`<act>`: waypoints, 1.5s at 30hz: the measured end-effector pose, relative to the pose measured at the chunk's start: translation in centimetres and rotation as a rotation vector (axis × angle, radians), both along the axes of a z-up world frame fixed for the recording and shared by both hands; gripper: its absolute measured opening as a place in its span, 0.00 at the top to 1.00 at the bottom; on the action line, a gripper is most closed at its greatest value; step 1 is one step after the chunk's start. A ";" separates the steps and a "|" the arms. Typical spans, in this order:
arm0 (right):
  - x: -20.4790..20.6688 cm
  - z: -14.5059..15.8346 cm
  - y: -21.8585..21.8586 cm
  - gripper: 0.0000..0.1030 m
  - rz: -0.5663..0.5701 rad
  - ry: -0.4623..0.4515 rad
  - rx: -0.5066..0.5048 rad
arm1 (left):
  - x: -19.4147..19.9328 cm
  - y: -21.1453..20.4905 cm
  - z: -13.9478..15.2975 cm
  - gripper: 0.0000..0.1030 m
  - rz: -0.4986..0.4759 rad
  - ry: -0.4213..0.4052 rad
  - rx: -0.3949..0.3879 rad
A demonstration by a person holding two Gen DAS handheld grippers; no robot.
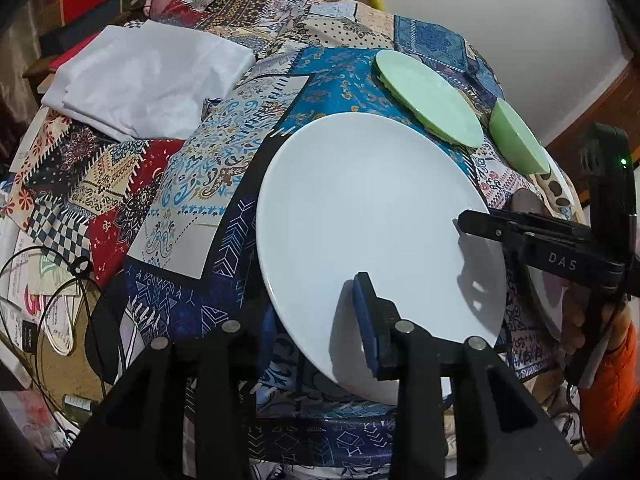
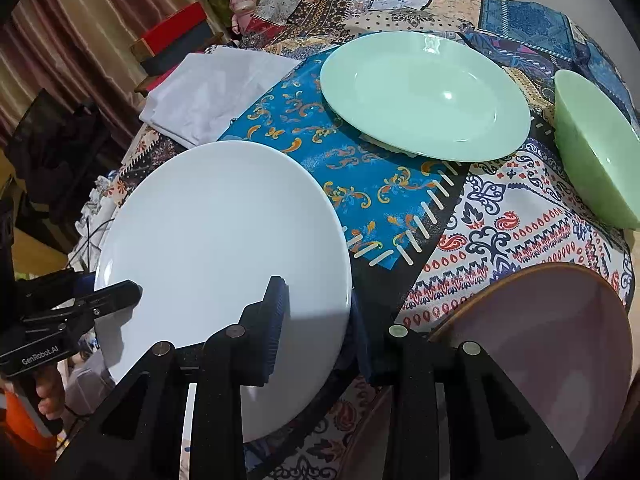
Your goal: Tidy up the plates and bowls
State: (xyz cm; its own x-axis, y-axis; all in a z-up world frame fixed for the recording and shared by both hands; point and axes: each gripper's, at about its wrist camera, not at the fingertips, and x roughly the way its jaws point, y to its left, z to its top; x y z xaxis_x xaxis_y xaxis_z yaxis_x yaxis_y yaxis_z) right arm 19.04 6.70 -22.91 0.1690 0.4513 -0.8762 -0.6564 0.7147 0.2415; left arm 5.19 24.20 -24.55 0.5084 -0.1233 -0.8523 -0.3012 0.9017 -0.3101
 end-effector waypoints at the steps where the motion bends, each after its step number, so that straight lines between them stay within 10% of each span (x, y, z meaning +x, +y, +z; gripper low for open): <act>1: -0.1 0.1 -0.1 0.72 -0.004 0.002 0.006 | 0.0 0.0 0.2 0.66 0.005 0.000 0.004; 45: -2.1 6.3 -15.3 0.72 -0.285 -0.190 0.161 | 4.3 -12.7 8.0 0.66 -0.199 -0.164 0.058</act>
State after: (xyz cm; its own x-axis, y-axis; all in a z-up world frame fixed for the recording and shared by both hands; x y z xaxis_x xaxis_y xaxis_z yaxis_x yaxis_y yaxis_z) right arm 16.93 -8.56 -16.60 0.4606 0.4917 -0.7390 -0.4804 0.8382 0.2582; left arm 9.48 11.46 -16.56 0.6106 -0.1876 -0.7694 -0.0663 0.9560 -0.2858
